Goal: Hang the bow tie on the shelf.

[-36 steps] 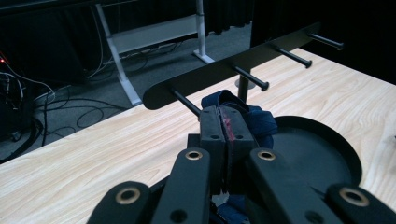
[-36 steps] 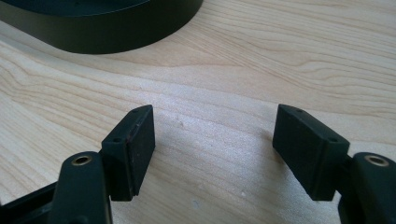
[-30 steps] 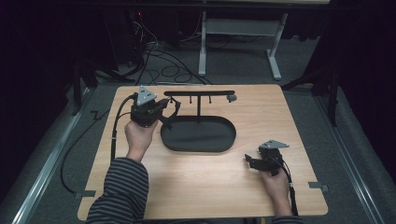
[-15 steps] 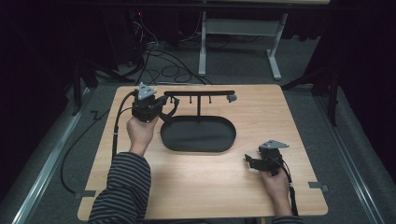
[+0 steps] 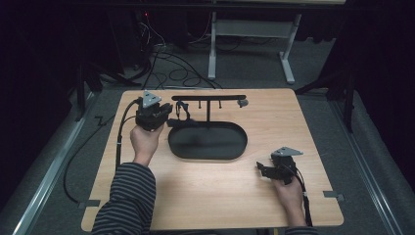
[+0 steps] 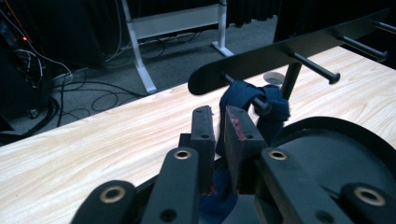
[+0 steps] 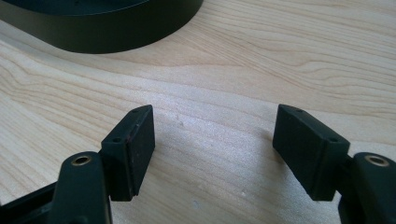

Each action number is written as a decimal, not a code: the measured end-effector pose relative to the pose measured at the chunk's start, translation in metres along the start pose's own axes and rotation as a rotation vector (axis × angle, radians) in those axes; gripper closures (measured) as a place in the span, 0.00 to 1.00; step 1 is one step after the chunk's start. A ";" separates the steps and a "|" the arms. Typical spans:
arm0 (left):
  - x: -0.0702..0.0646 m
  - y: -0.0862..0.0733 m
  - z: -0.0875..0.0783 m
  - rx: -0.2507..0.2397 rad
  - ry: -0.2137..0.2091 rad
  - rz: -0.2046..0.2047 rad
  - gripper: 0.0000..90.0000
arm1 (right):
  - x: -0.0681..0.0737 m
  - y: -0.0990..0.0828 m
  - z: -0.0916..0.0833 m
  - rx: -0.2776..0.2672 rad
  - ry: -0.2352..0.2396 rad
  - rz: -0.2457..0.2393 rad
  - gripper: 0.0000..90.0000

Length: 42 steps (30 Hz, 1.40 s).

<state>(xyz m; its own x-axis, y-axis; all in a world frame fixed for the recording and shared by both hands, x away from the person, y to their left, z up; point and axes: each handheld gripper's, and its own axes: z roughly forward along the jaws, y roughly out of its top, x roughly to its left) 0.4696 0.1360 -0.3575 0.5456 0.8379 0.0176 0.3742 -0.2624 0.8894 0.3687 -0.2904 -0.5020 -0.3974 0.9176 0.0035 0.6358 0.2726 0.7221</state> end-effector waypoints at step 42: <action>-0.010 -0.037 -0.047 0.004 -0.022 -0.003 0.62 | 0.001 0.000 0.000 0.000 -0.003 0.001 0.34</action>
<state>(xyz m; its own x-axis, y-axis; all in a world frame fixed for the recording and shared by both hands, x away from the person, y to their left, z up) 0.4153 0.1598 -0.3692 0.5607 0.8280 0.0050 0.3789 -0.2620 0.8876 0.3685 -0.2898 -0.5021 -0.3949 0.9187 0.0017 0.6363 0.2721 0.7218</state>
